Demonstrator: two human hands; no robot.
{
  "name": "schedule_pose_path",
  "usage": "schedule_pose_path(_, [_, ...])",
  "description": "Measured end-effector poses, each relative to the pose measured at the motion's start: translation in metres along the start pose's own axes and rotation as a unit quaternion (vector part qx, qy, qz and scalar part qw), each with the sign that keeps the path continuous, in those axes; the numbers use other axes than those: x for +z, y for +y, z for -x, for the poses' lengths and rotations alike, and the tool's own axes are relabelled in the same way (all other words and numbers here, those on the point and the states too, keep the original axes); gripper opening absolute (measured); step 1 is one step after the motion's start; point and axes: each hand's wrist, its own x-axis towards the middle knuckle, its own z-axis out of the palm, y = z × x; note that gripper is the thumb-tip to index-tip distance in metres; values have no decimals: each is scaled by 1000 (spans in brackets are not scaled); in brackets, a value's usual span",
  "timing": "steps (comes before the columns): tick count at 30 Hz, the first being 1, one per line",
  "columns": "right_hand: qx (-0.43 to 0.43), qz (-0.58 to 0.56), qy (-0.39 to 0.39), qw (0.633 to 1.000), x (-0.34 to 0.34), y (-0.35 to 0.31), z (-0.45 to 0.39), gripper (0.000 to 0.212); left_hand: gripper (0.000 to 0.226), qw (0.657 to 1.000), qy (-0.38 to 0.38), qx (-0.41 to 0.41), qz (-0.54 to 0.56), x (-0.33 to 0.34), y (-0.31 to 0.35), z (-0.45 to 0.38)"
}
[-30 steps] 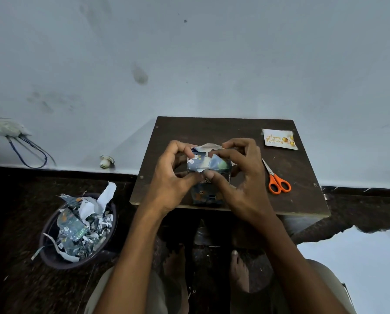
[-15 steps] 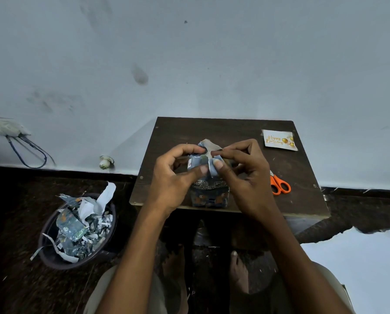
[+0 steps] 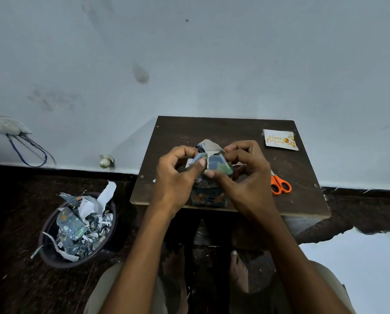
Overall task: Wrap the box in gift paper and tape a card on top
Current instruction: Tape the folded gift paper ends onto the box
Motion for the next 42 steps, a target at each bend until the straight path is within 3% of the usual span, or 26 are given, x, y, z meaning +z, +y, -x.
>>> schedule_pose_path(6, [-10,18,2,1000,0,-2,2,21,31,998,-41,-2,40,-6,2,0])
schedule_pose_path(10, [-70,114,-43,990,-2,-6,5,37,26,999,0,-23,50,-1,4,0])
schedule_pose_path(13, [-83,154,-16,984,1,-4,6,38,31,998,23,-27,53,4,4,1])
schedule_pose_path(22, [35,-26,15,999,5,0,3,18,27,997,-12,-33,65,-2,3,-1])
schedule_pose_path(28, [19,17,13,1000,5,1,3,16,42,998,-64,-17,23,-2,4,2])
schedule_pose_path(34, [-31,55,41,997,2,0,4,22,33,998,-55,-11,29,-1,5,1])
schedule_pose_path(40, [37,-12,30,999,7,-2,5,8,32,999,-31,-15,40,0,6,2])
schedule_pose_path(42, [63,-36,33,997,7,-5,6,16,25,999,-12,-23,41,3,7,2])
